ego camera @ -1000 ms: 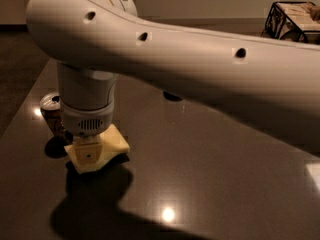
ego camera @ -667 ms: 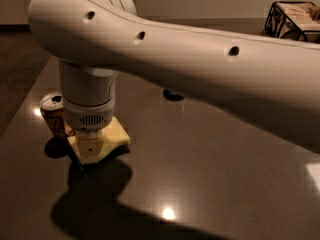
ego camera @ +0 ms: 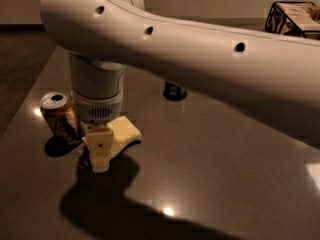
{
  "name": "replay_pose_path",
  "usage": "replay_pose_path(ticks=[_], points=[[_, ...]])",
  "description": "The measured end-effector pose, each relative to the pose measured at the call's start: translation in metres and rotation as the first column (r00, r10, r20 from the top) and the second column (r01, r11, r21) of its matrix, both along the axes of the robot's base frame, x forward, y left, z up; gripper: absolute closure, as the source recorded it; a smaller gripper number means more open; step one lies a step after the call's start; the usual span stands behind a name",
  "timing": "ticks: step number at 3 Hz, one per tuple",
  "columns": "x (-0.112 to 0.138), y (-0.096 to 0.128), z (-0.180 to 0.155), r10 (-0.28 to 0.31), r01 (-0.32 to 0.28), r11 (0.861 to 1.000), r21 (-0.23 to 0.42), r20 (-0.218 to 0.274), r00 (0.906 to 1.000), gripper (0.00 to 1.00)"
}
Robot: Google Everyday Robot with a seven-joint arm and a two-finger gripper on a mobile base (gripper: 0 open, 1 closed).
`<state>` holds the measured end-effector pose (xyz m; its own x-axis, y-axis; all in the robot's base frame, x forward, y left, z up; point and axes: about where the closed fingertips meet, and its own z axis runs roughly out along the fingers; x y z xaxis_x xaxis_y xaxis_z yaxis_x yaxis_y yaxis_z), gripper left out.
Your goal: Move sponge near orange can
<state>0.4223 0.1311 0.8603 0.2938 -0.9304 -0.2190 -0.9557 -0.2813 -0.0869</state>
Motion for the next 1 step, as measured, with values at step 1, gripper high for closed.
replay_pose_path(ticks=[1], points=[[0.0000, 0.0000, 0.0000, 0.000, 0.000, 1.000, 0.000, 0.000, 1.0000, 0.00]])
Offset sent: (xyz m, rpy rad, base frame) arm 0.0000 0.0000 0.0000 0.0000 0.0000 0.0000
